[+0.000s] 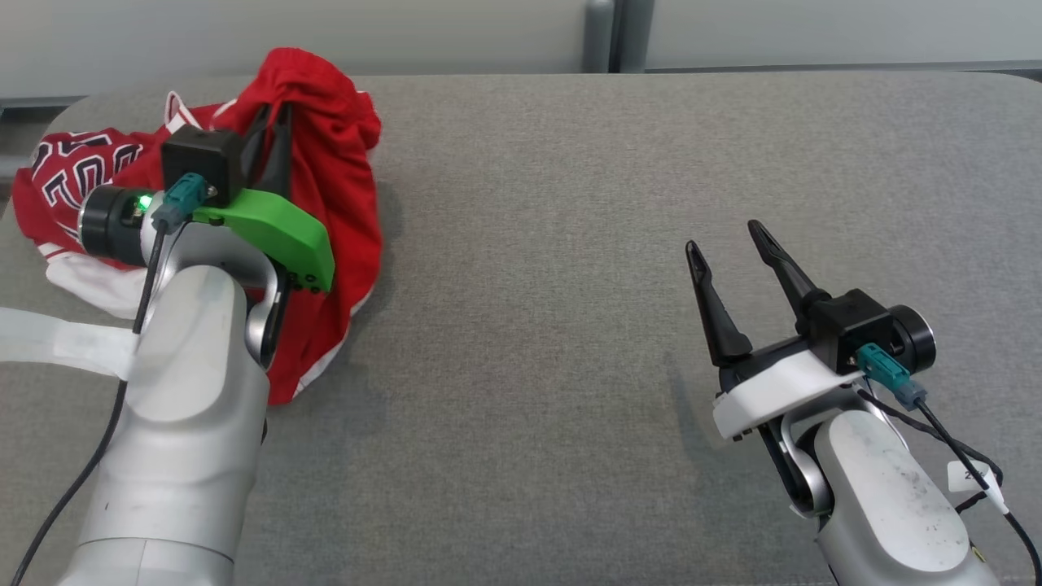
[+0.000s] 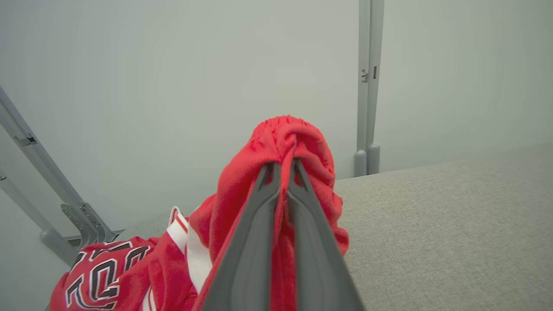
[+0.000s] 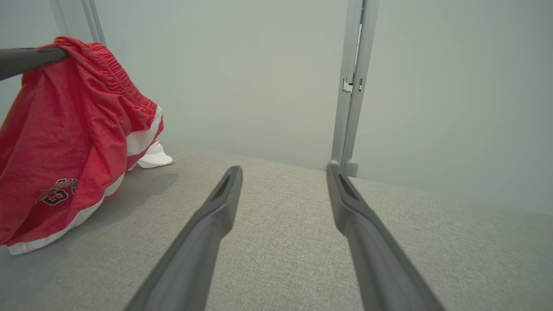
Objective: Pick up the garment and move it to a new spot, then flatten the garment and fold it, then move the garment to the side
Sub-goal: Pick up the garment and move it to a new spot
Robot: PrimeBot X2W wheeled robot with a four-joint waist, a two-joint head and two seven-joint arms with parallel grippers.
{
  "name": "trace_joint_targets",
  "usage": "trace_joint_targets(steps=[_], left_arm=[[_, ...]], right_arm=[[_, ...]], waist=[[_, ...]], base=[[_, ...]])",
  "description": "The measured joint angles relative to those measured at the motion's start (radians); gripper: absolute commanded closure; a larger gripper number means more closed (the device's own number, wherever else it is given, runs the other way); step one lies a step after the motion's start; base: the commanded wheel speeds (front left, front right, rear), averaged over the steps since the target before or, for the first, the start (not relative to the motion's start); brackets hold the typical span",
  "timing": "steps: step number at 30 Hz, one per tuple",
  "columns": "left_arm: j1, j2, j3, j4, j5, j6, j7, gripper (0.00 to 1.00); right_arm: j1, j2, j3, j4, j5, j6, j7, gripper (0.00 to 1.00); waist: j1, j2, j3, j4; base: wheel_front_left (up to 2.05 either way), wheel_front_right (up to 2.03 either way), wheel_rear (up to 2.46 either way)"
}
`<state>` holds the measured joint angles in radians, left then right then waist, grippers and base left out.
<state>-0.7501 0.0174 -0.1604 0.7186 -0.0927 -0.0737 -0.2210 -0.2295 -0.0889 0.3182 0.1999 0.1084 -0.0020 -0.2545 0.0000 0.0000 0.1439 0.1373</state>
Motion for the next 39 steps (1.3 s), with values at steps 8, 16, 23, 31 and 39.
trace_joint_targets(steps=[8, 16, 23, 31, 39], left_arm=[[0.040, 0.002, -0.174, -0.035, -0.084, -0.020, 0.011, 1.00], [0.051, 0.004, -0.333, -0.086, -0.137, -0.023, 0.047, 1.00], [0.051, 0.005, -0.399, -0.103, -0.149, -0.007, 0.089, 1.00], [0.048, 0.008, -0.419, -0.112, -0.141, 0.052, 0.113, 1.00], [0.043, 0.012, -0.497, -0.099, -0.125, 0.070, 0.120, 1.00]], right_arm=[[0.041, 0.010, -0.025, -0.018, 0.007, -0.029, 0.000, 0.00], [0.080, 0.018, -0.048, -0.057, 0.008, -0.059, 0.000, 0.00], [0.095, 0.023, -0.049, -0.078, 0.015, -0.061, 0.000, 0.00], [0.084, 0.028, -0.001, -0.091, 0.017, -0.040, 0.000, 0.00], [0.049, 0.030, 0.006, -0.083, 0.025, -0.033, 0.000, 0.00]], waist=[[0.0000, 0.0000, -0.027, -0.101], [0.0000, 0.0000, -0.029, -0.213], [0.0000, 0.0000, -0.011, -0.297], [0.0000, 0.0000, 0.034, -0.405], [0.0000, 0.0000, 0.093, -0.503]], base=[[0.00, 0.00, 0.00], [0.00, 0.00, 0.00], [0.00, 0.00, 0.00], [0.00, 0.00, 0.00], [0.00, 0.00, 0.00]])
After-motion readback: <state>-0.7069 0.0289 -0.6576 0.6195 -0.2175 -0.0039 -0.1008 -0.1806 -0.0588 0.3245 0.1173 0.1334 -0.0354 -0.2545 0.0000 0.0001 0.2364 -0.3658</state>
